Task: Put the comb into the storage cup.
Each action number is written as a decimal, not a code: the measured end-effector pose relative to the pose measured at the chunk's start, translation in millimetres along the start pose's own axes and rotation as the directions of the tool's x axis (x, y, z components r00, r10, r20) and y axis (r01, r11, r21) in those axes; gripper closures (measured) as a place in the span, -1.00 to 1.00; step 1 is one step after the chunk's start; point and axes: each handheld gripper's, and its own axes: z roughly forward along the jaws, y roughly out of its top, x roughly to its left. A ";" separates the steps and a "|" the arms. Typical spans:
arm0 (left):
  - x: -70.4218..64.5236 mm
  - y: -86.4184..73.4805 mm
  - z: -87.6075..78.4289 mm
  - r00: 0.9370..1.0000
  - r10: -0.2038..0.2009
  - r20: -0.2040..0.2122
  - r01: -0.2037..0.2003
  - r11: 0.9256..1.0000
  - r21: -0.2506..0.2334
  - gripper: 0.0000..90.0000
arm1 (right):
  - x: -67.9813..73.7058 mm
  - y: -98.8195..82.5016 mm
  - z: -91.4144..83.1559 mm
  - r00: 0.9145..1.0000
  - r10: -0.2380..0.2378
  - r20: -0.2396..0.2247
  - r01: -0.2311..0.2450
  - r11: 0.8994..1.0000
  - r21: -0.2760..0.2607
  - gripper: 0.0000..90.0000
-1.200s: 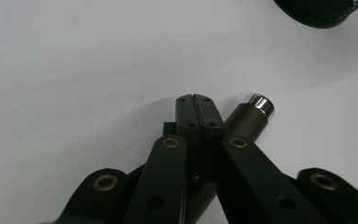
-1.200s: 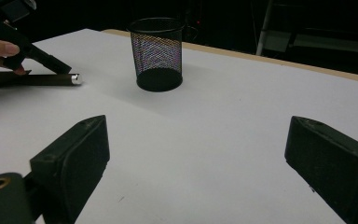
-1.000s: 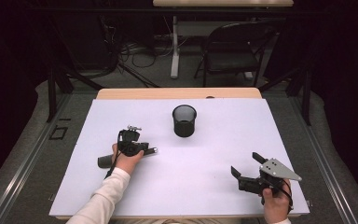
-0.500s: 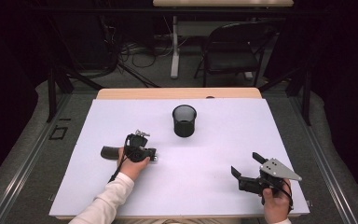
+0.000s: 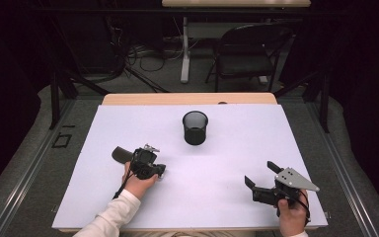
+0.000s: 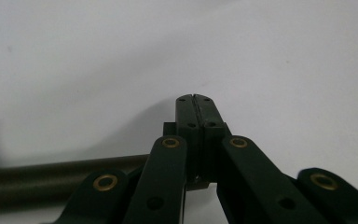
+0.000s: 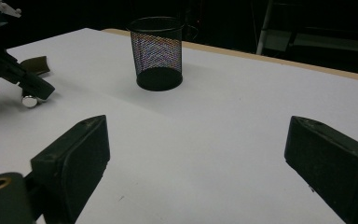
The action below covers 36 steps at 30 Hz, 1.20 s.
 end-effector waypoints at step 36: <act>22.1 -55.0 -42.5 0.999 -0.026 -0.047 0.026 1.000 0.003 1.00 | 0.8 -1.1 2.3 1.000 0.000 -0.002 0.000 1.000 0.005 -0.85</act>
